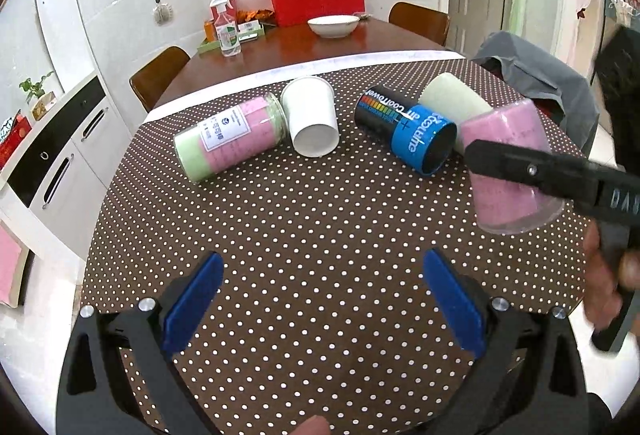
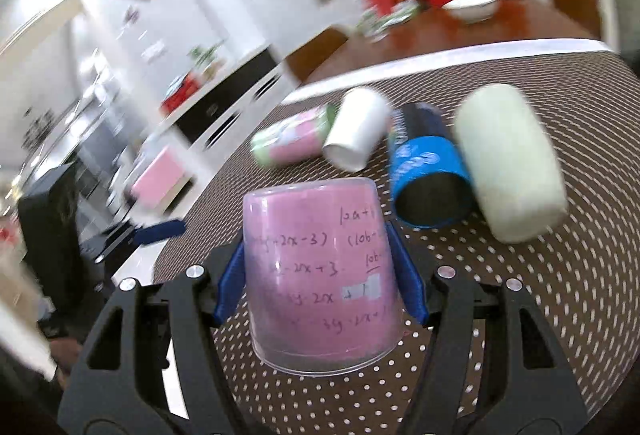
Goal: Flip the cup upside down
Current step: 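Grasp the pink cup with the right gripper and lift, turning it over, then lower the pink cup rim-down onto the cloth and open the right gripper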
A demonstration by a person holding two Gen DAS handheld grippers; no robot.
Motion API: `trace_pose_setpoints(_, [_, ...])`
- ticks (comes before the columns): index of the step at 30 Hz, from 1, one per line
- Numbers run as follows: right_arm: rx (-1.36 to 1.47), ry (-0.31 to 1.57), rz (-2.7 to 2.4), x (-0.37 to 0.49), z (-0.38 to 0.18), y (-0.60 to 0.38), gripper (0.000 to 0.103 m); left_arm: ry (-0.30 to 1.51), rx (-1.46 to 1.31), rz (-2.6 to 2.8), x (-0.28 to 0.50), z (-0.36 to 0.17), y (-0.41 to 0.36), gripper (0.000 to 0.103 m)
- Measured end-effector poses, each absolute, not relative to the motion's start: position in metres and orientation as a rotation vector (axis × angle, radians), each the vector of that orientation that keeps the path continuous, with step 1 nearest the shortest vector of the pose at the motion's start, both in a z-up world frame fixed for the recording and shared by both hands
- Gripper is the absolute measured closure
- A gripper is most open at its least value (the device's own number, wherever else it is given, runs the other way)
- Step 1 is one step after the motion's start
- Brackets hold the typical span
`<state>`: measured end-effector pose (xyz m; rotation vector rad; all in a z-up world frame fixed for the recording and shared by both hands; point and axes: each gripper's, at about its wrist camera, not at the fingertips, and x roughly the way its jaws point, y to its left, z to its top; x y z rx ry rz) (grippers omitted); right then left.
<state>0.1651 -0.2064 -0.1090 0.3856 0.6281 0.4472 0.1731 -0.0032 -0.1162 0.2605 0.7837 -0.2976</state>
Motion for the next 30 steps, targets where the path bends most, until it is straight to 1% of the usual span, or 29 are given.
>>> trace_pose_setpoints(8, [0.386,0.514,0.236,0.135,-0.14,-0.189,0.039,0.766,0.251,-0.285,0.165,-0.129,0.001,0.005])
trace_pose_setpoints(15, [0.355,0.444,0.162,0.125,-0.152,-0.18,0.039,0.746,0.24,-0.281,0.155,-0.14,0.004,0.005])
trace_pose_setpoints(26, [0.302,0.441,0.135,0.119,-0.165,-0.167,0.038,0.741,0.205,-0.269,0.142,-0.154,0.011,0.005])
trace_pose_setpoints(27, [0.299,0.441,0.135,0.117,-0.166,-0.166,0.036,0.739,0.205,-0.267,0.14,-0.153,0.012,0.005])
trace_pose_setpoints(28, [0.299,0.441,0.136,0.116,-0.166,-0.166,0.03,0.736,0.204,-0.266,0.139,-0.153,0.013,0.005])
trace_pose_setpoints(30, [0.296,0.44,0.139,0.112,-0.166,-0.163,0.026,0.731,0.202,-0.263,0.135,-0.153,0.016,0.005])
